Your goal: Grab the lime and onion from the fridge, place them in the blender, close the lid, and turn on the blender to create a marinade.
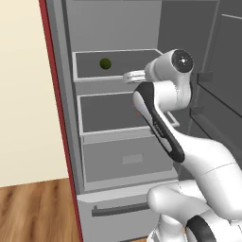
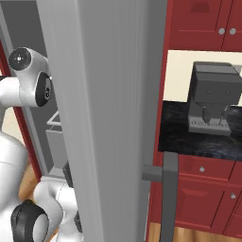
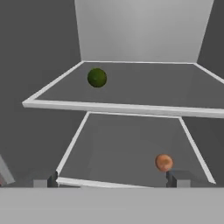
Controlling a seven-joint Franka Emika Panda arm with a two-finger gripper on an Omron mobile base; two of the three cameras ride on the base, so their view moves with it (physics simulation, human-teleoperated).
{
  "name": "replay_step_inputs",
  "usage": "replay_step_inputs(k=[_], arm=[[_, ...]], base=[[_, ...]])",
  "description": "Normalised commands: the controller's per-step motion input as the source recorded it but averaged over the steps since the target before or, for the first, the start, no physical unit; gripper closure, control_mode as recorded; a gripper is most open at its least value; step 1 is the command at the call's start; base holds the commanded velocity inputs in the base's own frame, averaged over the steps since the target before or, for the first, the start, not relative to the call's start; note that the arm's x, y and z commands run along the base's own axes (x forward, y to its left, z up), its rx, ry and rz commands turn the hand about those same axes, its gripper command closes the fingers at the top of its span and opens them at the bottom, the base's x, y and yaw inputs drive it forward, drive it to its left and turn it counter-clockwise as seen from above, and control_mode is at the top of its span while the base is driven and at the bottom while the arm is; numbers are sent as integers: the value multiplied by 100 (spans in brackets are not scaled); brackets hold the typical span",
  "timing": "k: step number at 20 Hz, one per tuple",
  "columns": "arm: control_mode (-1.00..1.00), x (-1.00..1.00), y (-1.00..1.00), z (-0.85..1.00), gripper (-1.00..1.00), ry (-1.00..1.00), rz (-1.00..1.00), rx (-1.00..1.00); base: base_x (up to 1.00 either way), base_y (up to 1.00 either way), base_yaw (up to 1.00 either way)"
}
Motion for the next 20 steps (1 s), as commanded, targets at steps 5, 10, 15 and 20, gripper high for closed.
replay_step_inputs(k=[5,10,15,20], arm=[[-100,38,20,13,-100,3,0,0],[-100,46,10,0,-100,7,0,1],[-100,48,15,0,-100,9,0,0],[-100,52,17,0,-100,9,0,0]], base=[[0,0,0],[0,0,0],[0,0,0],[0,0,0]])
